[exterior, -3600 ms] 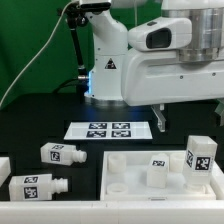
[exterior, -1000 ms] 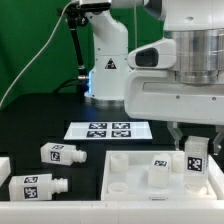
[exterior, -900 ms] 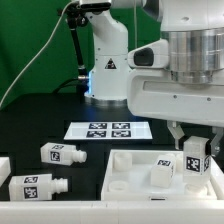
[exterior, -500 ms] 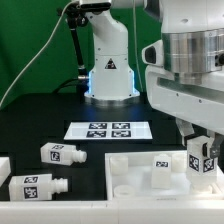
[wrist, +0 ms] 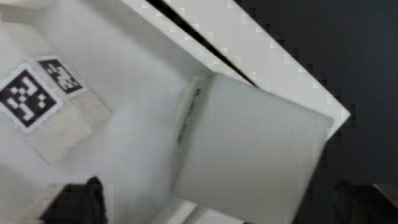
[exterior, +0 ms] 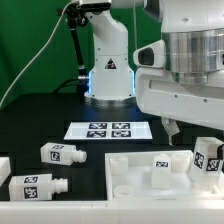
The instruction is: Assemble one leg
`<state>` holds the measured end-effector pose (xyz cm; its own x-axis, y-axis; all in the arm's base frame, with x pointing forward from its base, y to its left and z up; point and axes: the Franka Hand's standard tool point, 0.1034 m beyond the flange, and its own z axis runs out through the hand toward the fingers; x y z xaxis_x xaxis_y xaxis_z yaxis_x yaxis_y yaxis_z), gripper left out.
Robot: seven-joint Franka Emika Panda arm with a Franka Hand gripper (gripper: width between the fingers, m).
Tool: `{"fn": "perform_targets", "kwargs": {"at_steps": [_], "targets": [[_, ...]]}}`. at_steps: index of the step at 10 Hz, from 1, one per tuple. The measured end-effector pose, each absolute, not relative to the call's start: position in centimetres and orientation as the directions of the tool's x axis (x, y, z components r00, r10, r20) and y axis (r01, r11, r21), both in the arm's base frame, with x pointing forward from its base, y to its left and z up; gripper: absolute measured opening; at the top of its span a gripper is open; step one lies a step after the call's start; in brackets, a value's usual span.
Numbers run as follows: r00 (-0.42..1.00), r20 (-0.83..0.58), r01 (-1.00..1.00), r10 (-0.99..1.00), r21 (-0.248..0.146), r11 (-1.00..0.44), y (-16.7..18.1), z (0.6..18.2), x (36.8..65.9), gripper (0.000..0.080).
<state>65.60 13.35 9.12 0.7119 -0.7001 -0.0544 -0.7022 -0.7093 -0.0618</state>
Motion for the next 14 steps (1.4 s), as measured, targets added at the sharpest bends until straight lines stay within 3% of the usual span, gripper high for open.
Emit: {"fn": "perform_targets", "kwargs": {"at_steps": [2, 5, 8, 11, 13, 14], "targets": [[0.832, -0.037, -0.555, -0.554, -0.063, -0.829, 13.3, 9.1, 65.6, 0.0647], [0.976, 0.009, -0.219, -0.219, -0.028, -0.975, 13.6, 8.9, 65.5, 0.0649], [0.998, 0.022, 0.052, 0.053, 0.019, -0.998, 15.0, 9.0, 65.4, 0.0649], [0.953, 0.017, 0.302, 0.303, 0.029, -0.953, 14.3, 8.9, 65.5, 0.0649], [0.948, 0.016, 0.317, 0.317, 0.029, -0.948, 14.2, 8.8, 65.5, 0.0649], [0.948, 0.016, 0.317, 0.317, 0.029, -0.948, 14.2, 8.8, 65.5, 0.0526]]}}
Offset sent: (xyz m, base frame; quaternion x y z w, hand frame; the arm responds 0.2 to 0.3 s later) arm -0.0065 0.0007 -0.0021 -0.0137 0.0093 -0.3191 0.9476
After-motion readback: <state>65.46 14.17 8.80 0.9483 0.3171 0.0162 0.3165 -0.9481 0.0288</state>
